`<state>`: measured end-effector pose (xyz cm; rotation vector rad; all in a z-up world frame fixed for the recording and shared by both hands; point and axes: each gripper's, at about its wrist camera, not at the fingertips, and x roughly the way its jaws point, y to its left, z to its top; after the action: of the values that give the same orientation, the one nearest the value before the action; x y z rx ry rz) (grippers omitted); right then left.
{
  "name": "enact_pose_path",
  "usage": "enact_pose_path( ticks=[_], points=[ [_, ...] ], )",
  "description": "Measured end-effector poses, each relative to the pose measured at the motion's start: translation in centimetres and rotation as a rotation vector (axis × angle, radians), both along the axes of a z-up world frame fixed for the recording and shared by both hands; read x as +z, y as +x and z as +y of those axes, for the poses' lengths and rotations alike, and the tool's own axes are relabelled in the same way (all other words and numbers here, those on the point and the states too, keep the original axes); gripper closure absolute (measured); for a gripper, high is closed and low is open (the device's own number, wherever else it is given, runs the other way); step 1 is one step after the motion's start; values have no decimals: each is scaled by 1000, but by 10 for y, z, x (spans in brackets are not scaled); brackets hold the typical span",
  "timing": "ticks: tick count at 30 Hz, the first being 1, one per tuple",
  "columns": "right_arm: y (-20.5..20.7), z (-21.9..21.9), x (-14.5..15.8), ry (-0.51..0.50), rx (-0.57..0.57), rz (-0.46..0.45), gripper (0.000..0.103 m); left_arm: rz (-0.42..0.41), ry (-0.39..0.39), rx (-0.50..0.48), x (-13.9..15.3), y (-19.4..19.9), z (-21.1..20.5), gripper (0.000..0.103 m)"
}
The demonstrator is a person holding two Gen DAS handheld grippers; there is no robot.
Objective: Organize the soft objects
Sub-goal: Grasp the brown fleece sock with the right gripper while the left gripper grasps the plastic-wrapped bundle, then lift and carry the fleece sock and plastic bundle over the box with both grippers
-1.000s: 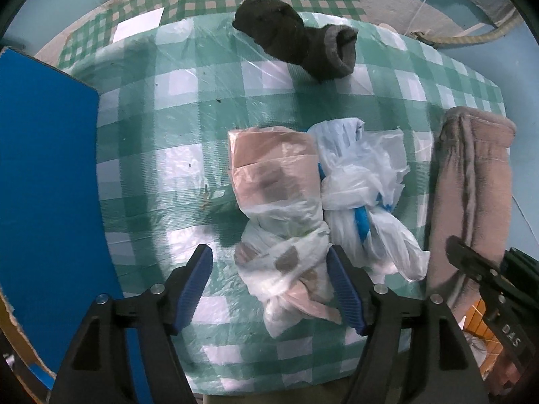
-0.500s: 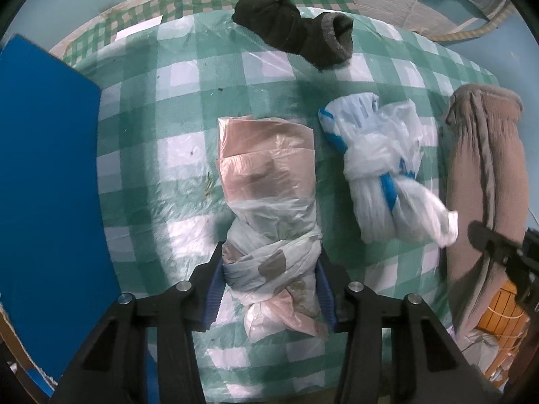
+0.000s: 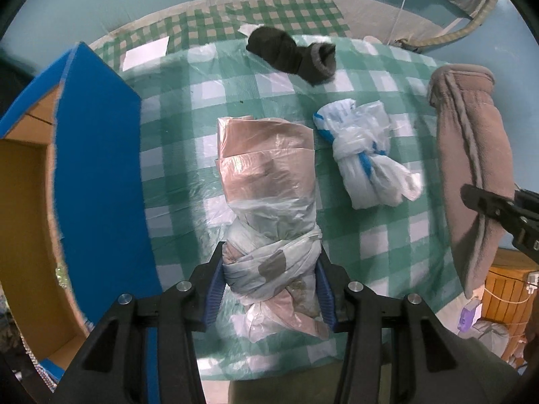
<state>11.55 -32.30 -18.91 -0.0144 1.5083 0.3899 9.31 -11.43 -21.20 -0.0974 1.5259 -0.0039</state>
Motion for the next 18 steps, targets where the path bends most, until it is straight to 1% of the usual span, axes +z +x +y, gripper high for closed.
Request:
enact_pose_path(
  ticks=[7, 10, 14, 18],
  points=[
    [-3, 13, 21, -3, 23, -21, 87, -55, 7, 3, 38, -13, 9, 55],
    [-4, 21, 29, -9, 37, -33, 87, -61, 24, 7, 49, -20, 13, 55],
    [-4, 34, 41, -9, 59, -46, 87, -75, 14, 28, 62, -25, 21, 55],
    [-5, 47, 50, -3, 79, -60, 87, -97, 21, 43, 73, -30, 32, 55]
  ],
)
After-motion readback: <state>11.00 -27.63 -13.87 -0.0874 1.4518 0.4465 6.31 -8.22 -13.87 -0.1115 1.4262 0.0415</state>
